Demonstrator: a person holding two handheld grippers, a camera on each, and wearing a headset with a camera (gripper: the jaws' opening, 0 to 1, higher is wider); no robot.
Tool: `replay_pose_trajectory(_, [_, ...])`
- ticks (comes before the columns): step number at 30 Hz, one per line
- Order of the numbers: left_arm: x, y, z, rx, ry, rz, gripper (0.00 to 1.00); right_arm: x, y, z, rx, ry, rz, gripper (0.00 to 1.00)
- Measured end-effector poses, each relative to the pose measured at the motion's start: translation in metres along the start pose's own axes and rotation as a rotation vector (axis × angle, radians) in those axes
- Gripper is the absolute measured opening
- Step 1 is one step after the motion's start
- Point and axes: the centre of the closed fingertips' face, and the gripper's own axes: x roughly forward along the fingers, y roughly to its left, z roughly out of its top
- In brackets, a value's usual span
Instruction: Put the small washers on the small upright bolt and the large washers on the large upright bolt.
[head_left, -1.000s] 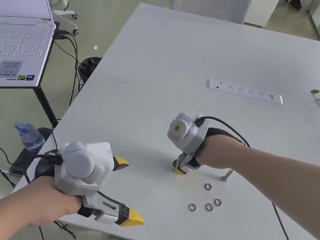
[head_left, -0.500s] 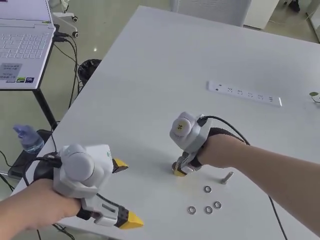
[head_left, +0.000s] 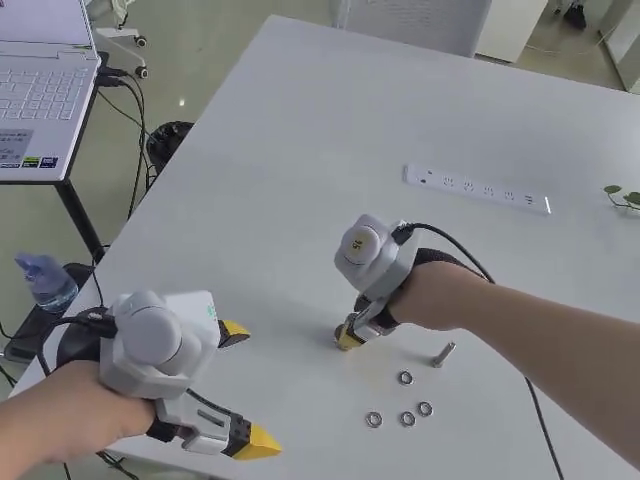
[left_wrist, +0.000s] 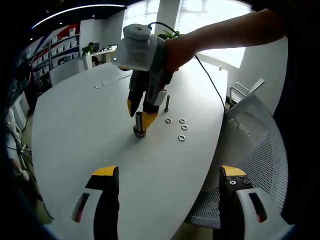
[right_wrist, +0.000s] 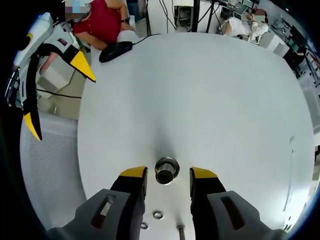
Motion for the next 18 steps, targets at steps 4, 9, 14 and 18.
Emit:
replay_pose_trajectory(4, [-0.001, 0.0, 0.0, 0.0, 0.001, 0.002, 0.82, -0.011, -0.003, 0.003, 0.0, -0.022, -0.012, 0.36])
replay_pose_trajectory(9, [-0.001, -0.002, 0.0, 0.0, -0.003, 0.001, 0.82, -0.021, -0.003, 0.005, -0.001, -0.04, -0.018, 0.36])
replay_pose_trajectory(14, [-0.001, -0.003, 0.002, 0.002, -0.006, 0.002, 0.82, -0.031, -0.002, 0.005, 0.009, -0.067, -0.022, 0.36])
replay_pose_trajectory(18, [-0.002, -0.003, 0.003, 0.002, -0.009, 0.004, 0.82, -0.04, -0.003, 0.007, 0.029, -0.101, -0.026, 0.36])
